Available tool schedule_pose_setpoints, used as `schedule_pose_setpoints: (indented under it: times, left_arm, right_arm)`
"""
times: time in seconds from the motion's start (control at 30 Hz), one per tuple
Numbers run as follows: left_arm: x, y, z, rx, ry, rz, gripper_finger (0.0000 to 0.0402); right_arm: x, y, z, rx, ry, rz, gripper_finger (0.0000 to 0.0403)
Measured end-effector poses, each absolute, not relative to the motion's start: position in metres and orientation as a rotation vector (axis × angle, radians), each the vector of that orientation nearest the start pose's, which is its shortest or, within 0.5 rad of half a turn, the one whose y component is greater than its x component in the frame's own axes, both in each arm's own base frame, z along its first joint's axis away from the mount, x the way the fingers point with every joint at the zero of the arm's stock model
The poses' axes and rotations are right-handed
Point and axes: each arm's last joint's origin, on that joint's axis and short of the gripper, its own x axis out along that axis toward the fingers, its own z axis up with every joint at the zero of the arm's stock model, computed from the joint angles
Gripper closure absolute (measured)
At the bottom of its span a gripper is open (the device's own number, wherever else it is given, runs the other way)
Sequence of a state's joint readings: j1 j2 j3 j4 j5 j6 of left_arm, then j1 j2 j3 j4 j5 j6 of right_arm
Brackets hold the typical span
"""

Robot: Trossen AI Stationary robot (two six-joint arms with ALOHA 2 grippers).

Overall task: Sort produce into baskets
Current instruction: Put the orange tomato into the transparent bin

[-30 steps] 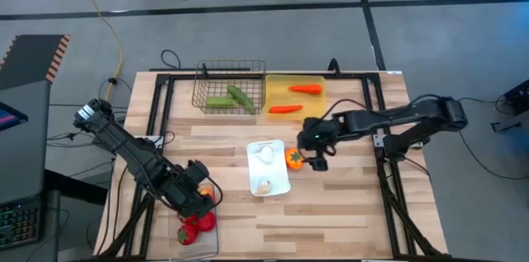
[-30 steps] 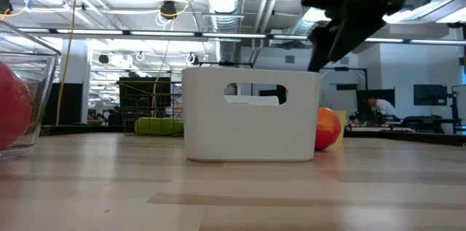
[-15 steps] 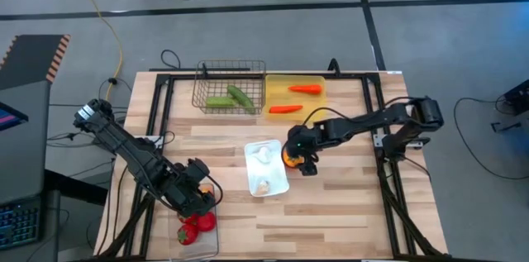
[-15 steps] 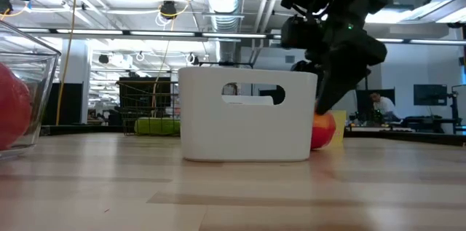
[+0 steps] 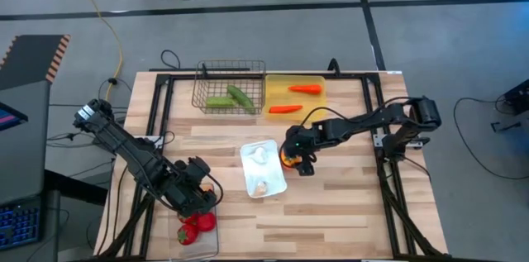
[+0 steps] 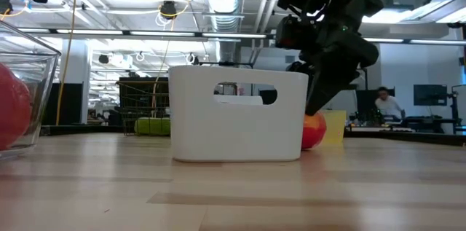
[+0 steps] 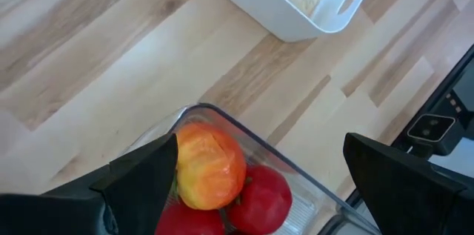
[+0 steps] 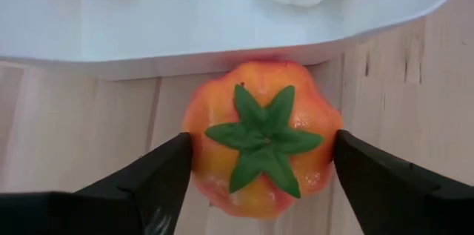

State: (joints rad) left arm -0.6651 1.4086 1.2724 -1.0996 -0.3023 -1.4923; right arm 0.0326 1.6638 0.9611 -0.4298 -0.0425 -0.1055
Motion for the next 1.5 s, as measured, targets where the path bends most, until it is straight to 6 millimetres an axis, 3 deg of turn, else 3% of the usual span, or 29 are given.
schedule_pose_setpoints:
  times: [0.2,0.37,0.53,1.2,1.5]
  left_arm:
    - [0.210,-0.153,0.300,-0.747,1.024,0.524,0.0031]
    - [0.214,-0.151,0.302,-0.710,0.887,0.563,0.0031]
    - [0.221,-0.143,0.304,-0.673,0.797,0.592,0.0030]
    - [0.246,-0.111,0.308,-0.494,0.754,0.580,0.0030]
    - [0.248,-0.097,0.312,-0.426,0.755,0.592,0.0030]
  right_arm:
    - [0.311,0.011,0.166,-0.078,1.134,0.121,0.0094]
    - [0.309,0.011,0.169,-0.079,1.126,0.121,0.0095]
    - [0.303,0.011,0.181,-0.074,1.103,0.128,0.0096]
    - [0.278,0.011,0.241,-0.025,0.899,0.093,0.0097]
    - [0.285,0.013,0.262,-0.020,0.686,0.097,0.0097]
